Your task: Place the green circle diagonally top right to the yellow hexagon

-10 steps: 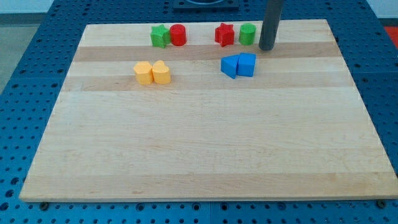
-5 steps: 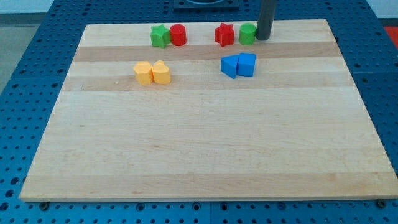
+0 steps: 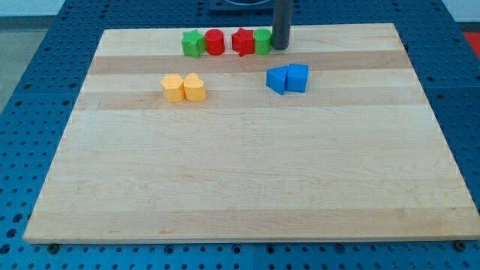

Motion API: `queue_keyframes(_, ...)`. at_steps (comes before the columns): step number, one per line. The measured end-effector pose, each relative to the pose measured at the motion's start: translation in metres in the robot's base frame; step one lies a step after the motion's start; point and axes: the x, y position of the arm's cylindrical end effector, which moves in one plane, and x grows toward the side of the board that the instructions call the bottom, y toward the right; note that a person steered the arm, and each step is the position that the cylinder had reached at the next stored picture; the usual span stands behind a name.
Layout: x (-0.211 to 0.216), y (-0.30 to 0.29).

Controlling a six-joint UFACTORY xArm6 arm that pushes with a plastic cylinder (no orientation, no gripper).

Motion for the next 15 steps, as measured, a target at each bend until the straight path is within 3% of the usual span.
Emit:
queue_keyframes(4,-0.028,-0.004)
queue_keyframes(6,-0.028,-0.033)
queue_keyframes(11,0.027,-0.039)
queue_keyframes(13,0.049,-0.012)
queue_keyframes(15,0.062,-0.035)
